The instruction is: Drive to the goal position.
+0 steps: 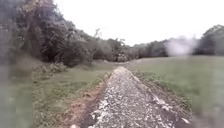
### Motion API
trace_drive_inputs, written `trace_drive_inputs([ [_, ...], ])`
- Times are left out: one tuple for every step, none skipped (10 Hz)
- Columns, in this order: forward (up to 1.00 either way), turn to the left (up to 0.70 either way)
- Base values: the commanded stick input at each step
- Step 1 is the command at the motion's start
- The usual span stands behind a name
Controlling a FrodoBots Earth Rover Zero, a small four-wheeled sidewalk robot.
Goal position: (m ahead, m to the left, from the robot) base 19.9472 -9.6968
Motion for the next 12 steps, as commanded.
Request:
trace_drive_inputs([
  [0.70,0.01],
  [0.70,0.00],
  [0.70,0.01],
  [0.70,0.01],
  [0.70,0.00],
  [0.70,0.00],
  [0.70,0.00],
  [0.70,0.00],
  [0.70,0.00],
  [0.70,0.00],
  [0.70,0.00],
  [0.70,0.00],
])
